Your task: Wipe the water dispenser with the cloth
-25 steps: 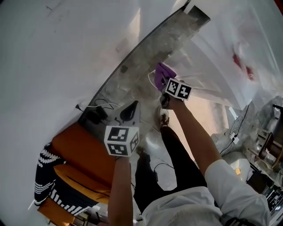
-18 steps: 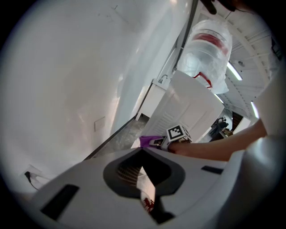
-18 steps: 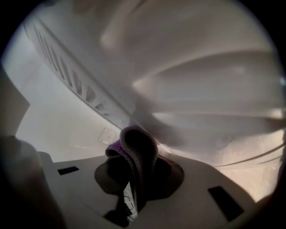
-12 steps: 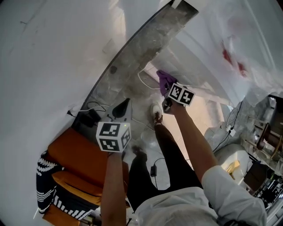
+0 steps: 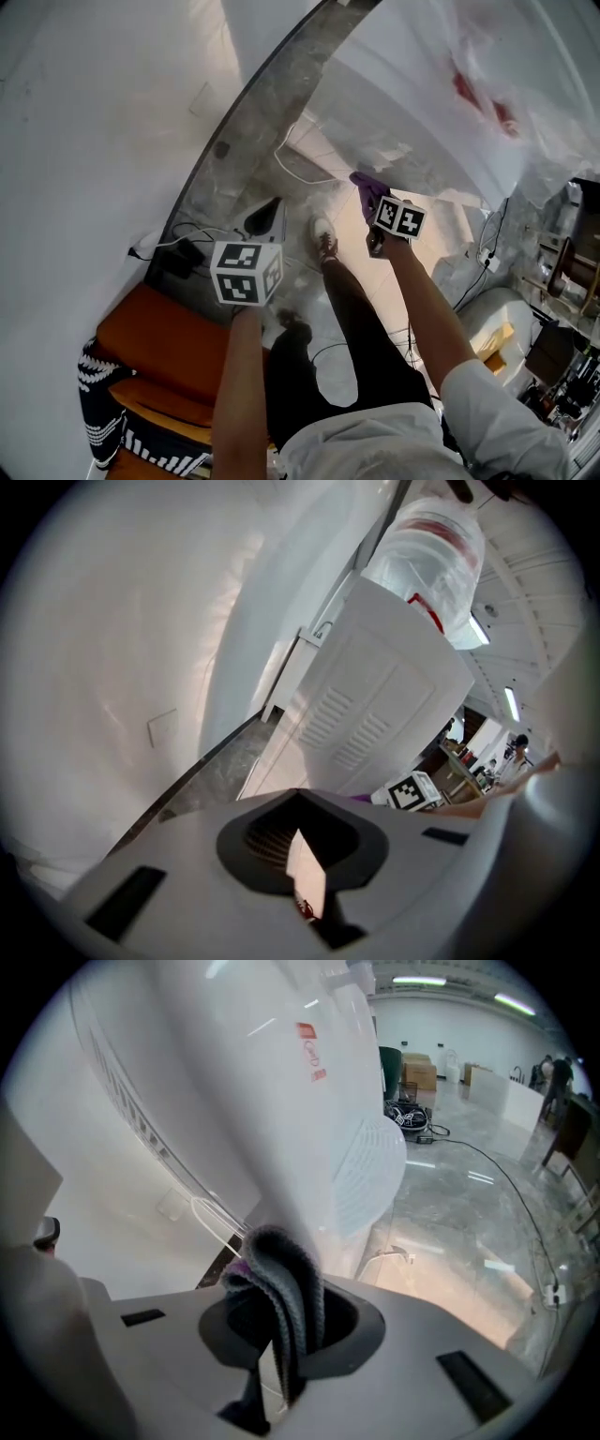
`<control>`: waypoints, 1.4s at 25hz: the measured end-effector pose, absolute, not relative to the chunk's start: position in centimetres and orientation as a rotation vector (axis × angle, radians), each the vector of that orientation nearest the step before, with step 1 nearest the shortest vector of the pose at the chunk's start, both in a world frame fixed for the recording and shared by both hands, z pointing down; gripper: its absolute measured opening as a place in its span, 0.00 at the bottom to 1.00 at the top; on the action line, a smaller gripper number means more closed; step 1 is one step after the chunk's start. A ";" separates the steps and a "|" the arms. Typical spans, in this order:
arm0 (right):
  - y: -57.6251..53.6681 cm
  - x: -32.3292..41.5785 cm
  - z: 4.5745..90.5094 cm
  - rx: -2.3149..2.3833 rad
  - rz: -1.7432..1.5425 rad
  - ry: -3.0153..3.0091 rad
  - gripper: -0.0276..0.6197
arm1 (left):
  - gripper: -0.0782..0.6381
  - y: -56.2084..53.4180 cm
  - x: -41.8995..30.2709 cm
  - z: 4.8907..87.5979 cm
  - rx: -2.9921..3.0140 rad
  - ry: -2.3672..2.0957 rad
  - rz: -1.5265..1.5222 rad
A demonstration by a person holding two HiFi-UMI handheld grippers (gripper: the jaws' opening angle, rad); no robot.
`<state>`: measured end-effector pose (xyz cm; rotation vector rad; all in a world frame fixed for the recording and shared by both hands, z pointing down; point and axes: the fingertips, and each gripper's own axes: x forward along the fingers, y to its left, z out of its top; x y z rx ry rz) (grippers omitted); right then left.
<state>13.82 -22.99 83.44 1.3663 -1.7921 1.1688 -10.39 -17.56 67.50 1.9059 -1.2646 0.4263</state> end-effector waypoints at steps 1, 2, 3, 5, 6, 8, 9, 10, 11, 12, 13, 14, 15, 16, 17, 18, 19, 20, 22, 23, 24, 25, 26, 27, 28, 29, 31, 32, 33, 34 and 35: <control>-22.5 14.8 83.6 1.367 1.148 -1.770 0.13 | 0.12 -17.3 -10.0 67.7 1.906 -1.255 0.432; -22.0 15.7 83.7 1.367 1.122 -1.748 0.13 | 0.12 -17.0 -9.8 67.9 1.905 -1.247 0.438; -21.6 16.3 83.8 1.360 1.091 -1.729 0.13 | 0.12 -16.7 -9.7 68.2 1.901 -1.242 0.442; -20.7 16.5 84.0 1.314 1.027 -1.714 0.13 | 0.12 -16.0 -9.6 68.8 1.885 -1.240 0.439; -20.5 16.0 84.3 1.278 1.007 -1.722 0.13 | 0.12 -15.8 -9.7 69.2 1.876 -1.243 0.436; -20.2 14.2 85.0 1.210 0.999 -1.757 0.13 | 0.12 -15.5 -9.7 69.9 1.868 -1.246 0.439; -20.2 13.0 85.5 1.187 1.008 -1.778 0.13 | 0.12 -15.3 -9.7 70.2 1.872 -1.241 0.445; -20.2 11.8 86.0 1.173 1.028 -1.799 0.13 | 0.12 -15.3 -9.8 70.6 1.877 -1.237 0.452; -20.3 10.5 86.5 1.165 1.056 -1.820 0.13 | 0.12 -15.2 -10.1 71.1 1.879 -1.238 0.456; -20.5 9.1 87.1 1.155 1.091 -1.840 0.13 | 0.12 -15.2 -10.5 71.6 1.875 -1.246 0.455; -20.7 7.5 87.5 1.137 1.124 -1.861 0.13 | 0.12 -15.3 -11.0 72.2 1.865 -1.262 0.448; -20.9 5.9 87.9 1.110 1.148 -1.883 0.13 | 0.12 -15.3 -11.6 72.7 1.849 -1.281 0.439; -21.1 4.4 88.2 1.077 1.159 -1.903 0.13 | 0.12 -15.3 -12.2 73.3 1.832 -1.301 0.430; -21.3 3.0 88.7 1.043 1.162 -1.917 0.13 | 0.12 -15.2 -12.7 73.8 1.815 -1.320 0.422; -21.5 1.9 89.2 1.013 1.158 -1.926 0.13 | 0.12 -15.0 -13.0 74.3 1.798 -1.337 0.416; -21.7 1.0 89.7 0.990 1.149 -1.932 0.13 | 0.12 -14.9 -13.3 74.9 1.784 -1.351 0.409; -22.2 0.3 90.2 0.973 1.138 -1.939 0.13 | 0.12 -14.7 -13.5 75.5 1.771 -1.362 0.402; -22.8 -0.5 90.7 0.962 1.123 -1.948 0.13 | 0.12 -14.6 -13.7 76.1 1.759 -1.372 0.396; -24.4 -2.0 91.8 0.946 1.093 -1.968 0.13 | 0.12 -14.3 -14.2 77.8 1.735 -1.389 0.388; -25.2 -2.8 92.5 0.942 1.083 -1.976 0.13 | 0.12 -14.2 -14.5 78.7 1.724 -1.398 0.386; -26.0 -3.5 93.2 0.944 1.081 -1.980 0.13 | 0.12 -14.1 -14.9 79.6 1.712 -1.406 0.385; -26.7 -4.1 93.9 0.949 1.085 -1.982 0.13 | 0.12 -14.0 -15.2 80.4 1.702 -1.413 0.385; -27.5 -4.6 94.6 0.956 1.090 -1.984 0.13 | 0.12 -14.0 -15.5 81.2 1.694 -1.420 0.384; -28.1 -4.9 95.2 0.963 1.089 -1.987 0.13 | 0.12 -14.0 -15.8 81.9 1.688 -1.426 0.384; -28.7 -5.2 95.6 0.967 1.077 -1.994 0.13 | 0.12 -14.1 -16.1 82.5 1.685 -1.433 0.384; -29.2 -5.6 96.0 0.965 1.053 -2.001 0.13 | 0.12 -14.3 -16.5 83.0 1.682 -1.441 0.385; -29.6 -6.0 96.9 0.960 1.015 -2.004 0.13 | 0.12 -14.6 -17.1 83.9 1.678 -1.456 0.382; -29.7 -6.0 97.4 0.981 1.019 -1.993 0.13 | 0.12 -14.8 -17.3 84.3 1.677 -1.460 0.380; -29.8 -5.7 97.8 1.024 1.035 -1.974 0.13 | 0.12 -14.9 -17.5 84.6 1.679 -1.462 0.381; -30.1 -5.2 98.2 1.081 1.059 -1.952 0.13 | 0.12 -14.9 -17.6 85.0 1.681 -1.462 0.384; -30.3 -4.6 98.7 1.138 1.087 -1.928 0.13 | 0.12 -14.8 -17.6 85.3 1.683 -1.461 0.389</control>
